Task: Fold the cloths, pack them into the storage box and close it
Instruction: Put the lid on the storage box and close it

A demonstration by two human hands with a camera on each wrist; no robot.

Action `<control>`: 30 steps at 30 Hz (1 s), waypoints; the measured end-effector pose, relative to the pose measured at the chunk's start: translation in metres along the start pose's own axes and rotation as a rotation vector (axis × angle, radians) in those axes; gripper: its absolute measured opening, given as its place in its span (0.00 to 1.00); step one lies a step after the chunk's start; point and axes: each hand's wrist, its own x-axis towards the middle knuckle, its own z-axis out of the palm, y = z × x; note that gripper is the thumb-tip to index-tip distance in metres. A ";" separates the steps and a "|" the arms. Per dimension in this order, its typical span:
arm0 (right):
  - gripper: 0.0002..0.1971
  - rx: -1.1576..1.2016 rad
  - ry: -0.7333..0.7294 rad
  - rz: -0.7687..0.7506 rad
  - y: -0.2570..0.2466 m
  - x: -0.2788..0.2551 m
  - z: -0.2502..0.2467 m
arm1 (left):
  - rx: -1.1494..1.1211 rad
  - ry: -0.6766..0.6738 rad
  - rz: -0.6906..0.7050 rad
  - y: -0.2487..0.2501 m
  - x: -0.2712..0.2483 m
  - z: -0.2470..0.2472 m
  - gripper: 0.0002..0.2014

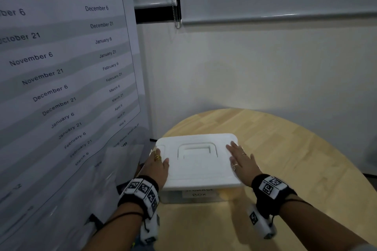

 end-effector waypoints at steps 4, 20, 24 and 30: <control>0.25 0.159 0.028 0.035 -0.002 -0.003 -0.001 | 0.219 0.033 -0.025 0.005 -0.008 -0.006 0.30; 0.26 0.499 0.405 0.515 -0.017 -0.037 0.001 | -0.717 0.165 -0.471 0.009 -0.058 -0.013 0.35; 0.20 0.575 0.421 0.370 -0.017 -0.057 0.005 | -0.766 0.149 -0.409 0.003 -0.060 -0.011 0.35; 0.18 0.486 0.407 0.293 -0.015 -0.067 0.001 | -0.700 0.162 -0.350 0.001 -0.057 -0.005 0.36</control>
